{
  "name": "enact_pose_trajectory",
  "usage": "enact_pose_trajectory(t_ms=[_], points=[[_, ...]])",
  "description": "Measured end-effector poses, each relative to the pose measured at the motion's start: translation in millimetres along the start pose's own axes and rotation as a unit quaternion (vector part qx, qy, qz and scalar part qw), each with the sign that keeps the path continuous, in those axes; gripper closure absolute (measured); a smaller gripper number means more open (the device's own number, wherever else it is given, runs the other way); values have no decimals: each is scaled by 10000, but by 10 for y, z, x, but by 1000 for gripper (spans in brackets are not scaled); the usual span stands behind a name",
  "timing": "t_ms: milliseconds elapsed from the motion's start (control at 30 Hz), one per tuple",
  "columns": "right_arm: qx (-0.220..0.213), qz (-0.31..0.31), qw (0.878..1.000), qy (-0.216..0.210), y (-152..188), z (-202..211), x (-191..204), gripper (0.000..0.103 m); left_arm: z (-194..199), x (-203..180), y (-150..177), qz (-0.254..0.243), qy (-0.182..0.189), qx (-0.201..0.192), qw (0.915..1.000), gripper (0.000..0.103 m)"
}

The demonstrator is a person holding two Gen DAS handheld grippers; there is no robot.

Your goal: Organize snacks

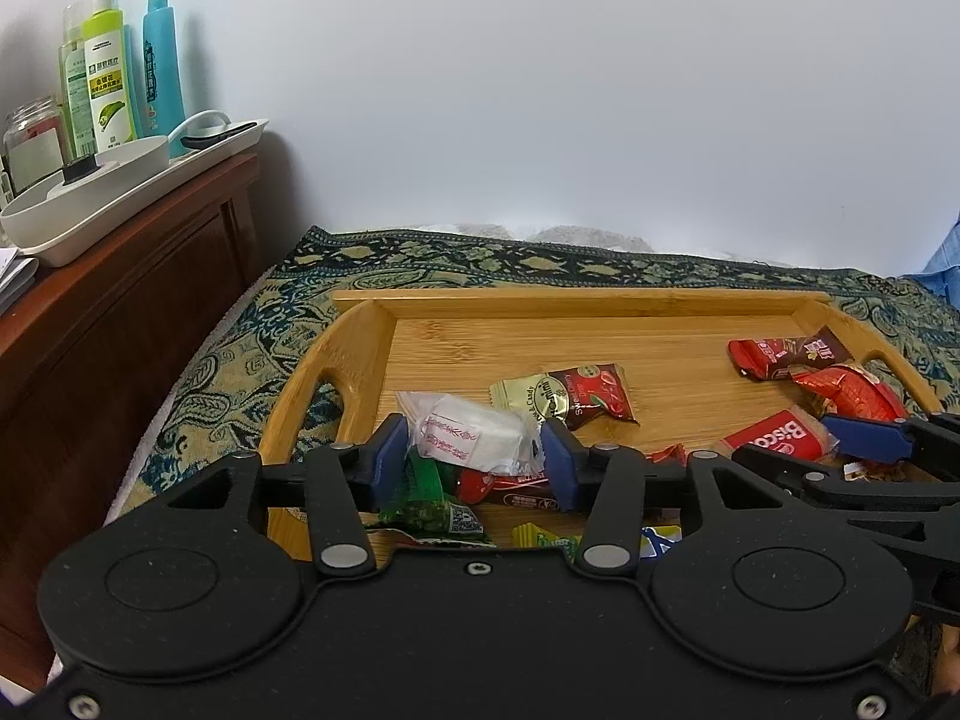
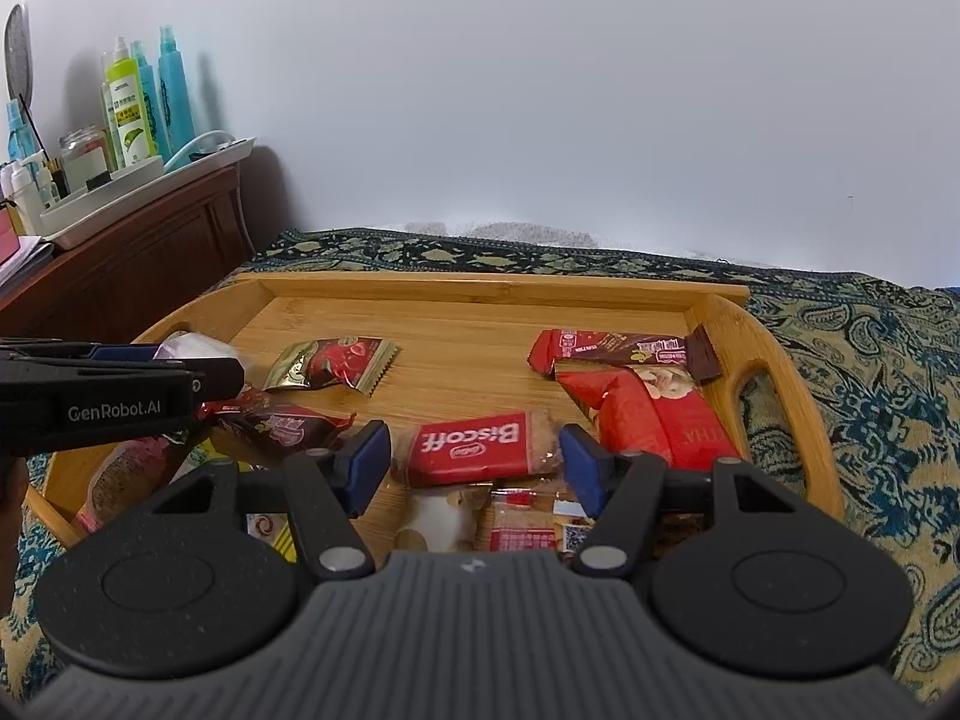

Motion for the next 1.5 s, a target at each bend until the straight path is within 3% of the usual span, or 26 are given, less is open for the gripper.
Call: enact_pose_trajectory(t_ms=[433,800,1200,1500], points=[[6,-24,10000,-11,11,-9,-7,33,-2,-6,1,-12,7,-8,10000,52],[-55,-93,9999,-61,-13,60,-28,26,54,-30,-18,-77,-19,-112,9999,27],[-266,-119,9995,-76,-73,238,-27,14,162,-17,-39,-41,4,-263,9996,11],[-424,-188,9989,65,-108,329,-90,6,231,-24,-41,7,50,-289,9996,7]])
Point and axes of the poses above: each gripper's, at about its wrist camera, not at the fingertips, and z roughly against the way its jaws point, x to its left, y to its underside, the point moved 4 cm from there along -z, roughly the way its jaws point, and after that the axes turned 15 degrees about -z, right-handed, at the moved point
